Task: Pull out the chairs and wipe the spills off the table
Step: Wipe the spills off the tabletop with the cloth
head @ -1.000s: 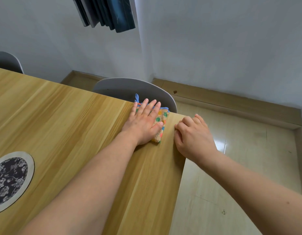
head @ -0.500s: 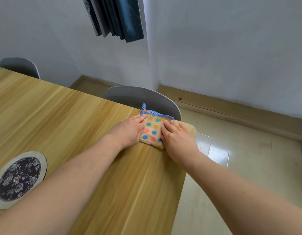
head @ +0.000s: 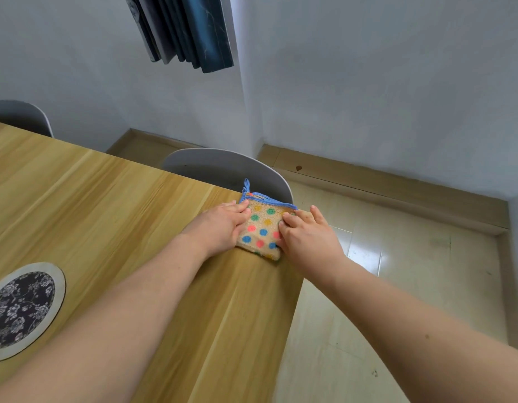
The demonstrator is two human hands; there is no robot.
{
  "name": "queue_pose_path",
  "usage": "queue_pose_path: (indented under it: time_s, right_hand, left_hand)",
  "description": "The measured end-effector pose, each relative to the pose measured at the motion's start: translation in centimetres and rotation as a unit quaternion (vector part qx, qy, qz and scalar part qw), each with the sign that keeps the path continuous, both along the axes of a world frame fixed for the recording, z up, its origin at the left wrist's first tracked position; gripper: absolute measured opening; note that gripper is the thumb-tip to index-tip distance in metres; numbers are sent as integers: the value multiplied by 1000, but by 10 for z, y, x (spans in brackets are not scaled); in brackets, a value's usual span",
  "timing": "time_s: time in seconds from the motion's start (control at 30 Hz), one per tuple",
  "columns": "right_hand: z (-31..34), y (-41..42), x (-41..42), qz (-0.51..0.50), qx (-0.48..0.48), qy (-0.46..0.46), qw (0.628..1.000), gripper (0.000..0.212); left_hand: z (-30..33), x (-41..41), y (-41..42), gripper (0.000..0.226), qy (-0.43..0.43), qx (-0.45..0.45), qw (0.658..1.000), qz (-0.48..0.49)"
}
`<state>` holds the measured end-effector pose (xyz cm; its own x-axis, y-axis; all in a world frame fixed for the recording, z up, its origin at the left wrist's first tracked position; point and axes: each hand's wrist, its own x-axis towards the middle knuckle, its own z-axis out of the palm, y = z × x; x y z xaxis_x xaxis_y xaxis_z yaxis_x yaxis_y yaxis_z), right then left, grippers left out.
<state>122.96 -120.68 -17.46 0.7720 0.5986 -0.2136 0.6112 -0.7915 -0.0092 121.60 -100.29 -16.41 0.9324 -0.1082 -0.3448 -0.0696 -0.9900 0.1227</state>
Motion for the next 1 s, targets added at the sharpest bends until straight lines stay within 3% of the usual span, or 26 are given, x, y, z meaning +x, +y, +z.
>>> queue_pose_path:
  time_s: [0.1, 0.2, 0.27, 0.33, 0.47, 1.0]
  right_hand:
    - [11, -1, 2, -2, -1, -28, 1000, 36]
    - [18, 10, 11, 6, 34, -74, 997, 27]
    - [14, 21, 18, 13, 69, -84, 994, 33]
    - [8, 35, 23, 32, 80, -65, 994, 48]
    - [-18, 53, 23, 18, 85, -14, 996, 57]
    - [-37, 12, 22, -12, 86, 5, 996, 67]
  left_hand:
    - [0, -12, 0, 55, -33, -9, 998, 54]
    - [-13, -31, 17, 61, -40, 0, 980, 195]
    - [-26, -40, 24, 63, -28, 9, 969, 246]
    - [-38, -45, 25, 63, -49, 21, 965, 258]
    - [-50, -46, 28, 64, -93, 32, 960, 264]
    - [-54, -43, 27, 64, -100, 37, 959, 261]
